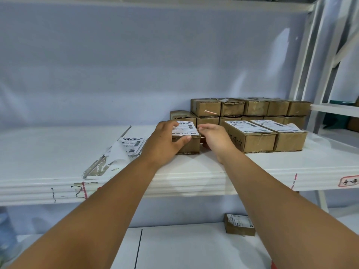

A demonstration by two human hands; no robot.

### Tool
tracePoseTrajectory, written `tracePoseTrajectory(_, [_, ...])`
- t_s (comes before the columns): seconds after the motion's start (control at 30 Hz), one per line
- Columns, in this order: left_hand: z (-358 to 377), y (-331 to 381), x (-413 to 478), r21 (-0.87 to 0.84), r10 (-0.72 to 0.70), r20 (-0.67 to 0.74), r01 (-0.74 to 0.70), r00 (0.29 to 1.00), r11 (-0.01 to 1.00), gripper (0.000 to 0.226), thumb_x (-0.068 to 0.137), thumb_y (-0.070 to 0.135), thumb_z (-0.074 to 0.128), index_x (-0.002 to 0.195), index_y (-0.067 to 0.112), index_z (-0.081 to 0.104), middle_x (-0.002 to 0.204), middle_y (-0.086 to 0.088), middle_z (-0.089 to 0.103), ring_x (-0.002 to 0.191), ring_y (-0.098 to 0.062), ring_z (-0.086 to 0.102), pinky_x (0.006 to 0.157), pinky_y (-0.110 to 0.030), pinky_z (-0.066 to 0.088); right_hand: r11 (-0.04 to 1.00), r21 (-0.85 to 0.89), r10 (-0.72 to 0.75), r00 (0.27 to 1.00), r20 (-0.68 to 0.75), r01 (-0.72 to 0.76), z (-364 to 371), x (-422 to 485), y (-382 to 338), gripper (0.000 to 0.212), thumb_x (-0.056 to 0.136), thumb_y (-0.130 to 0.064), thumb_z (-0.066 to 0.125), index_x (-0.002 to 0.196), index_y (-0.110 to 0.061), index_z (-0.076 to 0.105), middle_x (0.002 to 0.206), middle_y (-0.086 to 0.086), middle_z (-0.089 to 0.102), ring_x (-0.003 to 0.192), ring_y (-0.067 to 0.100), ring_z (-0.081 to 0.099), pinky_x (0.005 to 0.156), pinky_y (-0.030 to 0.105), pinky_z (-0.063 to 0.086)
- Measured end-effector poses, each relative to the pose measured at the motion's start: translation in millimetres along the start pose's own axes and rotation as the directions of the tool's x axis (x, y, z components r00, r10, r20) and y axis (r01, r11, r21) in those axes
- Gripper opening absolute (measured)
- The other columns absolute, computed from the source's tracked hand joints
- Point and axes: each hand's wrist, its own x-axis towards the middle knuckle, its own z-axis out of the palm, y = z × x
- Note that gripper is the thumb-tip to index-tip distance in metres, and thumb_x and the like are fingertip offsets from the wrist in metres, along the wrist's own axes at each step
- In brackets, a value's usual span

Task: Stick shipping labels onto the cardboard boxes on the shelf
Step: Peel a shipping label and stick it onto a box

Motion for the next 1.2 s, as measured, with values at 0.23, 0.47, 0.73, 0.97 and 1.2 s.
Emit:
tracePoseTrajectory(0.23, [0, 0, -1, -0.203, -0.044, 0.112, 0.066, 0.993, 0.977, 0.068, 0.08, 0.035, 0.072, 0.135, 0.019, 0.036, 0.136, -0.004, 0.044, 0.119, -0.019, 0.051, 0.099, -0.029, 0.042, 0.97, -0.214, -0.149, 0.98, -0.133, 0.118, -5, -8, -1, 0.035, 0.1, -0.037, 0.042, 0.118, -0.015, 0.063, 0.112, 0.001, 0.064, 0.104, 0.018, 0.055, 0.085, 0.027, 0.038])
tracePoseTrajectory(0.47, [0, 6, -3, -0.12, 0.003, 0.255, 0.029, 0.967, 0.992, 0.063, 0.084, 0.03, 0.068, 0.138, 0.031, 0.034, 0.133, 0.002, 0.051, 0.089, -0.01, 0.061, 0.08, -0.018, 0.037, 0.755, -0.524, -0.507, 0.858, -0.083, 0.395, -21, -17, 1, 0.019, 0.096, -0.02, 0.051, 0.104, -0.012, 0.066, 0.108, 0.001, 0.059, 0.09, 0.01, 0.052, 0.081, 0.024, 0.041])
tracePoseTrajectory(0.73, [4, 11, -6, -0.018, 0.007, 0.255, -0.003, 0.967, 1.0, 0.059, 0.09, 0.037, 0.059, 0.142, 0.034, 0.032, 0.122, -0.003, 0.059, 0.099, -0.015, 0.059, 0.088, -0.022, 0.041, 0.453, -0.841, -0.671, 0.734, -0.103, 0.296, -77, -21, 9, 0.03, 0.089, -0.013, 0.053, 0.117, -0.013, 0.062, 0.125, 0.007, 0.055, 0.116, 0.026, 0.047, 0.093, 0.035, 0.038])
tracePoseTrajectory(0.97, [24, 23, 5, 0.035, -0.033, 0.253, 0.025, 0.967, 0.999, 0.058, 0.092, 0.044, 0.052, 0.143, 0.04, 0.027, 0.126, -0.003, 0.059, 0.113, -0.022, 0.056, 0.096, -0.031, 0.042, 0.532, -0.827, -0.508, 0.85, -0.137, 0.184, -98, -18, 20, 0.037, 0.1, -0.03, 0.031, 0.114, -0.016, 0.062, 0.121, 0.006, 0.06, 0.114, 0.025, 0.048, 0.097, 0.037, 0.034])
tracePoseTrajectory(1.2, [50, 50, 9, 0.024, 0.04, 0.267, -0.048, 0.963, 0.999, 0.057, 0.093, 0.041, 0.052, 0.144, 0.037, 0.027, 0.12, -0.004, 0.061, 0.109, -0.021, 0.056, 0.095, -0.032, 0.043, 0.751, -0.628, -0.433, 0.87, -0.237, 0.203, -104, -19, 21, 0.038, 0.084, 0.008, 0.039, 0.11, -0.006, 0.064, 0.115, 0.011, 0.063, 0.111, 0.027, 0.052, 0.088, 0.029, 0.039])
